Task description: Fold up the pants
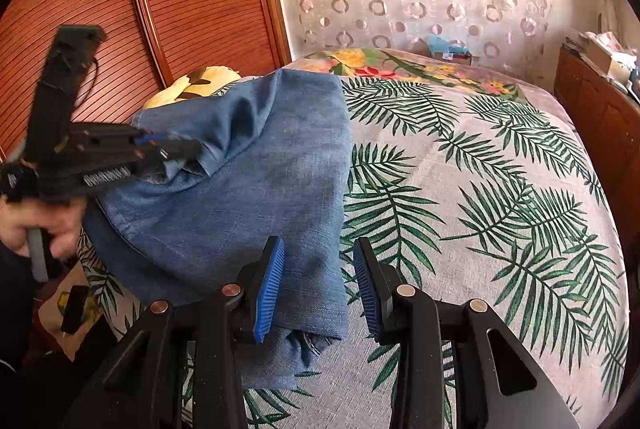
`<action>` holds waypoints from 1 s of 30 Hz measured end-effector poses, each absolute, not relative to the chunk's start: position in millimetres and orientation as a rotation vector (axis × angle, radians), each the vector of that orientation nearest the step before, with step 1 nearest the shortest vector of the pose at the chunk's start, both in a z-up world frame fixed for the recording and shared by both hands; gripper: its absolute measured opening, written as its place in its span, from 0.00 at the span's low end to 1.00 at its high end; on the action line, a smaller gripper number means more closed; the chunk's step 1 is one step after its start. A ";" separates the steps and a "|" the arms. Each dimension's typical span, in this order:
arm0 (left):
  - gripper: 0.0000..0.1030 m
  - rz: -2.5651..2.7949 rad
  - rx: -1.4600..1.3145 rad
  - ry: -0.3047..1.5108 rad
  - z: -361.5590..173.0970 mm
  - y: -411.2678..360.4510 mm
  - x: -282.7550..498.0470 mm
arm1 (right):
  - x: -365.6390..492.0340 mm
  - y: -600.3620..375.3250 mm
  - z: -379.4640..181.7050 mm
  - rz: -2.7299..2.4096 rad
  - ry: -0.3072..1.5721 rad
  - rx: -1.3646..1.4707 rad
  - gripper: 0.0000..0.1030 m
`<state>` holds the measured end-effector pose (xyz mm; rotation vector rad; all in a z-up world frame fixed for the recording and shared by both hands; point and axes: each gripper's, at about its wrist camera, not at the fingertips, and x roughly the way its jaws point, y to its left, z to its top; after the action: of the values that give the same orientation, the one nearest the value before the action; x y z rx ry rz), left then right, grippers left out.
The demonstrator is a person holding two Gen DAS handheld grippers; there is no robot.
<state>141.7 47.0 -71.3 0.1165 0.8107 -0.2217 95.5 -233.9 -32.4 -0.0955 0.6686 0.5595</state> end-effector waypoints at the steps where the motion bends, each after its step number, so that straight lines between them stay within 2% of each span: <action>1: 0.08 -0.211 0.113 0.800 -67.2 53.2 141.3 | 96.0 -233.3 -32.4 0.561 0.668 -0.096 0.36; 7: 0.08 -0.107 0.062 0.756 -37.6 119.1 150.1 | 98.4 -228.6 -33.5 0.571 0.668 -0.098 0.36; 13: 0.09 -0.048 0.083 0.790 -41.5 152.0 169.7 | 102.7 -222.1 -35.6 0.580 0.672 -0.105 0.36; 14: 0.13 -0.039 0.087 0.808 -45.3 155.2 172.0 | 103.6 -220.9 -36.1 0.580 0.673 -0.107 0.36; 17: 0.28 -0.002 0.096 0.820 -51.3 162.0 168.1 | 105.7 -218.3 -37.5 0.582 0.676 -0.106 0.36; 23: 0.30 -0.034 0.027 0.797 -54.3 164.8 134.6 | 106.9 -213.1 -38.0 0.586 0.676 -0.111 0.36; 30: 0.30 -0.183 -0.035 0.824 -69.1 123.7 91.3 | 103.5 -211.6 -36.2 0.597 0.669 -0.115 0.36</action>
<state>91.3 123.7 -69.1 -0.0353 0.8244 -0.1828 103.5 -211.6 -36.2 -0.1145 0.6687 0.5974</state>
